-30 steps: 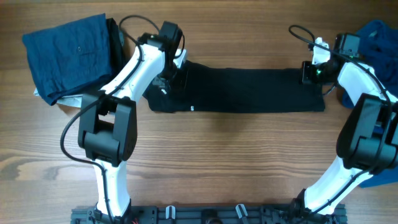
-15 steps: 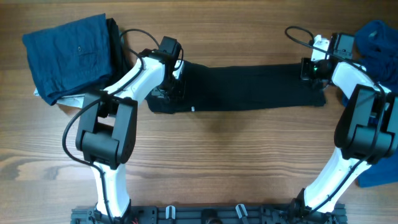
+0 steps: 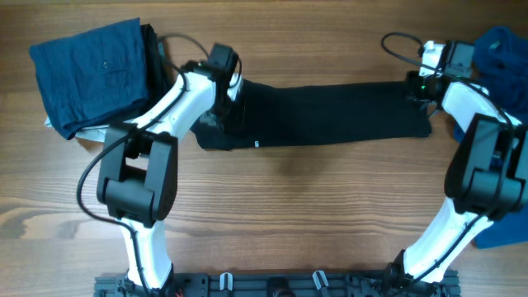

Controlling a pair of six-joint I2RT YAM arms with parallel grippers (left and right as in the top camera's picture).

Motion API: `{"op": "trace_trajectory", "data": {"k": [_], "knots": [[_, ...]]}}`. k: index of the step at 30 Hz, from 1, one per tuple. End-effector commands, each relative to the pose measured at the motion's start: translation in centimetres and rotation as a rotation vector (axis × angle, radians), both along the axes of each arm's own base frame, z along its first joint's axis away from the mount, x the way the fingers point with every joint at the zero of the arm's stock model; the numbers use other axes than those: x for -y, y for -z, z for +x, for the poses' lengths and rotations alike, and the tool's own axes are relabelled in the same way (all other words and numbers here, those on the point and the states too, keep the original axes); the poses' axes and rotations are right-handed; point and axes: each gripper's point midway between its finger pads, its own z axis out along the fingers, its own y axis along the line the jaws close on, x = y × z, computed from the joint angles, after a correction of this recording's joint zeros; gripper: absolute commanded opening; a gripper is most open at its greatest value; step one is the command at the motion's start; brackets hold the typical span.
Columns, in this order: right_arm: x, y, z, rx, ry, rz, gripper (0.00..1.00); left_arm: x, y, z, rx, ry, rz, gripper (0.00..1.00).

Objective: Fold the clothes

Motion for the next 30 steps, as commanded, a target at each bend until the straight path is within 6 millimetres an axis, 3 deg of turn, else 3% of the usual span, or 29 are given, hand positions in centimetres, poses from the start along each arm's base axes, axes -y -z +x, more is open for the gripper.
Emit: {"op": "trace_trajectory", "data": {"k": [1, 4, 5, 10, 13, 17, 21, 23, 26, 30], "knots": [[0.6, -8.1, -1.1, 0.085, 0.027, -0.047, 0.36, 1.0, -9.3, 4.3, 0.264, -0.021, -0.096, 0.05], [-0.3, -8.0, -4.0, -0.016, 0.037, -0.007, 0.07, 1.3, -9.2, 5.2, 0.29, -0.021, -0.104, 0.05], [-0.5, -7.1, -4.9, -0.059, 0.064, 0.021, 0.04, 1.3, -8.4, 5.4, 0.281, -0.021, -0.102, 0.06], [-2.0, -1.9, -7.8, -0.187, 0.125, 0.131, 0.04, 1.1, -1.7, 5.5, 0.164, -0.026, -0.052, 0.04], [-2.5, 1.5, -9.2, -0.224, 0.122, 0.143, 0.04, -0.7, 1.1, 5.2, 0.12, -0.047, 0.048, 0.04], [-2.0, 5.5, -10.3, -0.265, 0.143, 0.109, 0.05, -3.1, 2.9, 5.2, 0.103, -0.077, 0.158, 0.04], [0.7, 9.5, -12.8, -0.387, 0.3, 0.017, 0.04, -5.3, 4.0, 4.7, 0.075, -0.115, 0.182, 0.04], [0.5, 10.6, -13.5, -0.421, 0.304, 0.035, 0.04, -6.2, 4.4, 4.4, 0.058, -0.133, 0.177, 0.04], [-0.9, 9.3, -12.2, -0.375, 0.251, 0.116, 0.04, -5.5, 3.1, 5.3, 0.091, -0.13, 0.109, 0.04], [-2.1, 3.8, -8.5, -0.232, 0.19, 0.21, 0.05, -3.6, -3.0, 8.0, 0.256, -0.122, -0.008, 0.04]]}}
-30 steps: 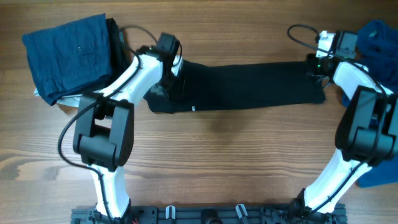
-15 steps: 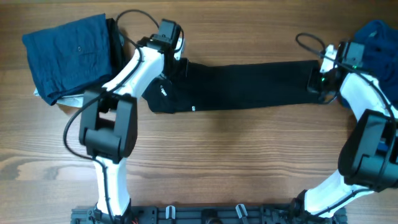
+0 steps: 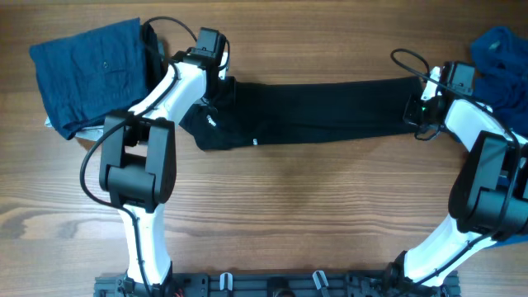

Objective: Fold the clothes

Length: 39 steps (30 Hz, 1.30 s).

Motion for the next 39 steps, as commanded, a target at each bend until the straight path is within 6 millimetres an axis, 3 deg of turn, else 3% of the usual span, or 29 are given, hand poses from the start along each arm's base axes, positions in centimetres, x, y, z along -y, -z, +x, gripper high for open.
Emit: {"op": "trace_trajectory", "data": {"k": [1, 3, 5, 6, 7, 8, 11, 14, 19, 22, 25, 28, 31, 32, 33, 34, 37, 39], "knots": [[-1.0, -1.0, -0.1, -0.008, -0.009, 0.078, 0.04, -0.3, -7.0, 2.1, 0.168, -0.019, -0.069, 0.04], [-1.2, -5.4, 0.8, 0.067, -0.048, 0.073, 0.05, 0.1, -11.2, 2.1, 0.247, -0.011, -0.109, 0.04], [-1.2, -8.7, 1.0, 0.122, -0.07, 0.046, 0.1, 0.3, -13.3, 1.6, 0.273, -0.002, -0.132, 0.04], [-1.0, -10.3, 1.0, 0.148, -0.07, 0.025, 0.22, 0.4, -13.9, 1.2, 0.271, 0.002, -0.141, 0.04], [-0.8, -11.6, 0.8, 0.168, -0.074, 0.002, 0.53, 0.5, -14.0, 0.6, 0.255, 0.007, -0.151, 0.05], [-0.7, -13.2, 0.4, 0.19, -0.097, -0.03, 0.73, 0.7, -13.5, -0.4, 0.206, 0.017, -0.164, 0.06], [-0.5, -14.9, -0.2, 0.217, -0.11, -0.053, 0.88, 1.3, -10.7, -3.0, 0.053, 0.03, -0.188, 0.06], [0.6, -14.0, -1.0, 0.179, -0.094, -0.048, 0.92, 1.7, -8.0, -4.9, -0.04, 0.04, -0.195, 0.04], [2.3, -10.4, -0.8, 0.111, -0.136, -0.059, 0.87, 1.6, -4.2, -7.6, -0.148, 0.042, -0.169, 0.06], [2.5, -7.6, -0.3, 0.071, -0.127, -0.04, 0.82, 1.5, -3.8, -7.9, -0.159, 0.042, -0.167, 0.12], [2.4, -3.4, -0.1, 0.007, -0.116, 0.004, 0.82, 1.5, -3.8, -7.9, -0.159, 0.042, -0.167, 0.13], [2.5, 0.3, -0.1, -0.046, -0.115, 0.014, 0.81, 1.5, -3.8, -7.9, -0.158, 0.041, -0.167, 0.28], [2.1, 3.9, -0.5, -0.104, -0.12, 0.036, 0.78, 1.6, -3.8, -7.7, -0.15, 0.042, -0.169, 0.3], [1.8, 4.5, -0.6, -0.115, -0.123, 0.047, 0.73, 1.6, -3.8, -7.7, -0.151, 0.042, -0.169, 0.29], [1.4, 4.8, -0.7, -0.122, -0.129, 0.063, 0.52, 1.6, -3.8, -7.7, -0.151, 0.042, -0.168, 0.29], [1.0, 5.0, -0.8, -0.13, -0.125, 0.069, 0.2, 1.6, -3.8, -7.7, -0.151, 0.042, -0.168, 0.24], [0.2, 5.0, -1.2, -0.155, -0.105, 0.089, 0.04, 1.6, -4.2, -7.5, -0.141, 0.042, -0.171, 0.13], [0.2, 4.9, -1.1, -0.154, -0.108, 0.084, 0.04, 1.8, -5.2, -6.6, -0.098, 0.045, -0.181, 0.12]]}}
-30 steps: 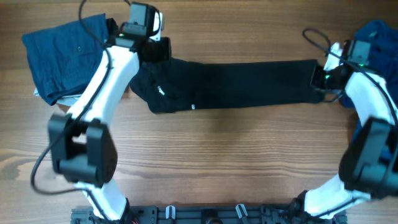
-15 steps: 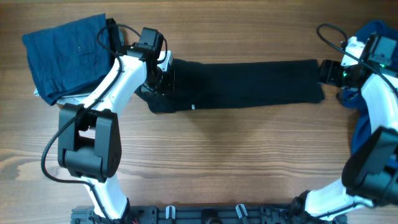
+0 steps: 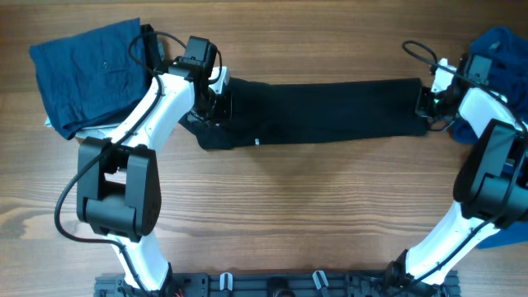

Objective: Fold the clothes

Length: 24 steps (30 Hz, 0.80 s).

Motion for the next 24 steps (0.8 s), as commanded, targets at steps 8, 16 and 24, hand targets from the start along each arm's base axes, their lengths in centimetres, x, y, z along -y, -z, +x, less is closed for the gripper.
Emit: {"op": "trace_trajectory", "data": {"k": [8, 16, 24], "knots": [[4.7, -2.4, -0.2, 0.022, 0.116, -0.018, 0.04, -2.8, -11.0, 4.3, 0.269, -0.085, -0.07, 0.15], [7.5, -8.6, 0.8, 0.072, 0.087, -0.067, 0.04, -10.1, -13.4, 4.3, 0.31, -0.248, -0.035, 0.16], [0.2, -15.0, 1.1, 0.04, -0.01, 0.012, 0.04, -12.3, -13.3, 4.4, 0.305, -0.3, -0.027, 0.18]]}}
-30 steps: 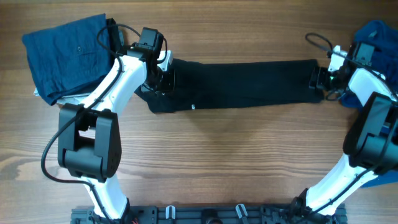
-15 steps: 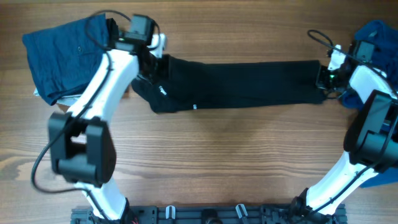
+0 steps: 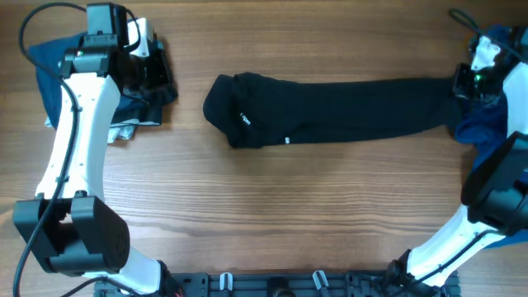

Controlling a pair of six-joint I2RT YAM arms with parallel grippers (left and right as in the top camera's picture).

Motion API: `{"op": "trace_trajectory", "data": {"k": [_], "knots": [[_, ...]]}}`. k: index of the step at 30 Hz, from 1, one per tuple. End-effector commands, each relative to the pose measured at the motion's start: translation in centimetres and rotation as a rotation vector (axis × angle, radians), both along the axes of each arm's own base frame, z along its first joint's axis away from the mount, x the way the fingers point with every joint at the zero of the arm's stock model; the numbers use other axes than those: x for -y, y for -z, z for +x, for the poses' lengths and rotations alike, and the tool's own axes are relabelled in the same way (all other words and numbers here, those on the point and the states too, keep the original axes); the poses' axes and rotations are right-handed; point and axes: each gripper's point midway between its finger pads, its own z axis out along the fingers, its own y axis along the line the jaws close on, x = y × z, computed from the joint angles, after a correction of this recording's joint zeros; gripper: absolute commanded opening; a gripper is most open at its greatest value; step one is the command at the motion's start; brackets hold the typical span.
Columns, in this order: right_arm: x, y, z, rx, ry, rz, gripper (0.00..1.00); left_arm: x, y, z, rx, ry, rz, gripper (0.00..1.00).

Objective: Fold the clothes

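Observation:
A black garment point(image 3: 330, 111), folded into a long band, lies across the middle of the table. Its left end is rounded and lies free. My right gripper point(image 3: 462, 82) is at the band's right end and is shut on the cloth there. My left gripper point(image 3: 155, 73) is far off to the upper left, over the stack of folded clothes and well apart from the black garment. Its dark fingers look spread, with nothing between them.
A folded blue piece point(image 3: 45, 62) with a dark piece point(image 3: 153, 95) beside it forms a stack at the upper left. A heap of blue clothes point(image 3: 478, 124) lies at the right edge under my right arm. The arms' base rail point(image 3: 272, 285) runs along the front.
My left gripper has let go of the garment's left end and now sits over the folded stack at upper left. The garment and my right gripper have shifted to the right.
Both grippers were at the ends of the black band, left at its left end, right at its right end. Over the following moments the band lay stretched between them, with small shifts. Now only the right gripper holds it, and the band lies farther right.

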Motion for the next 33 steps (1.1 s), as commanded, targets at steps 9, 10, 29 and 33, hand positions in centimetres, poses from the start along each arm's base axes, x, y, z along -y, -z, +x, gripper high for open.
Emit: {"op": "trace_trajectory", "data": {"k": [9, 10, 29, 33], "knots": [[-18.5, -3.7, 0.8, -0.031, -0.07, 0.144, 0.04, -0.7, -0.1, -0.8, -0.027, -0.016, 0.001, 0.17], [-19.8, -3.3, 1.0, -0.028, -0.09, 0.144, 0.04, -0.6, -0.1, -0.9, -0.033, -0.016, 0.0, 0.18], [-28.6, 0.8, 2.7, 0.025, -0.353, 0.082, 0.7, 0.0, -0.2, -0.9, -0.032, 0.002, -0.032, 0.19], [-29.2, 0.6, 0.3, -0.062, -0.3, 0.108, 0.73, 0.0, -0.2, -0.8, -0.028, 0.002, -0.032, 0.19]]}}
